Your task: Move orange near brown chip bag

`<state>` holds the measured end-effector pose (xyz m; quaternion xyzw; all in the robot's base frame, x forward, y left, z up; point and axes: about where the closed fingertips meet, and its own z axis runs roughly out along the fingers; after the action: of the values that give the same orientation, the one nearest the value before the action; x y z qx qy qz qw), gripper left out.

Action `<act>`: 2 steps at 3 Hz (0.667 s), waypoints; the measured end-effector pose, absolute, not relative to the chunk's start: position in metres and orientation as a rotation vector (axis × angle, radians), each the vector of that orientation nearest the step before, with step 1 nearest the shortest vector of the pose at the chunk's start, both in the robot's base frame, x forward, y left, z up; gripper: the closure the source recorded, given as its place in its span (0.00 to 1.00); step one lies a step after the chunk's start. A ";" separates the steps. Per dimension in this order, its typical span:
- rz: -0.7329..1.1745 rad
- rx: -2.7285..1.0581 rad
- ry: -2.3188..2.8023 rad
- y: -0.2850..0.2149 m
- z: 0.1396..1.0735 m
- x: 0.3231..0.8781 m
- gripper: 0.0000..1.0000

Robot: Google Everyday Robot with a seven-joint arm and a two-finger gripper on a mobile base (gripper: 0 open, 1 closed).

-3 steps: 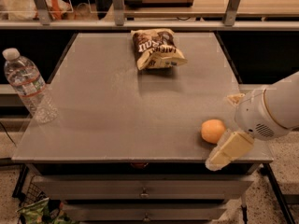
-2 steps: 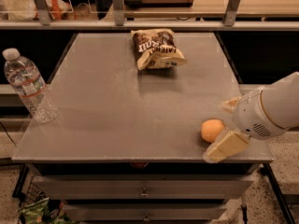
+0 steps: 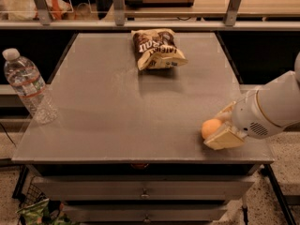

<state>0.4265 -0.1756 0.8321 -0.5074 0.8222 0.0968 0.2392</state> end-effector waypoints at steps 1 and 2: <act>0.241 -1.309 2.268 -0.184 0.843 0.444 0.89; 0.240 -1.122 2.253 -0.200 0.858 0.485 1.00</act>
Offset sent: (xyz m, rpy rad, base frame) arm 0.1122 -0.0483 0.0411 0.1962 -0.1515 -0.3323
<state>0.4847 -0.2003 0.8583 -0.4231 0.8496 0.0905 0.3016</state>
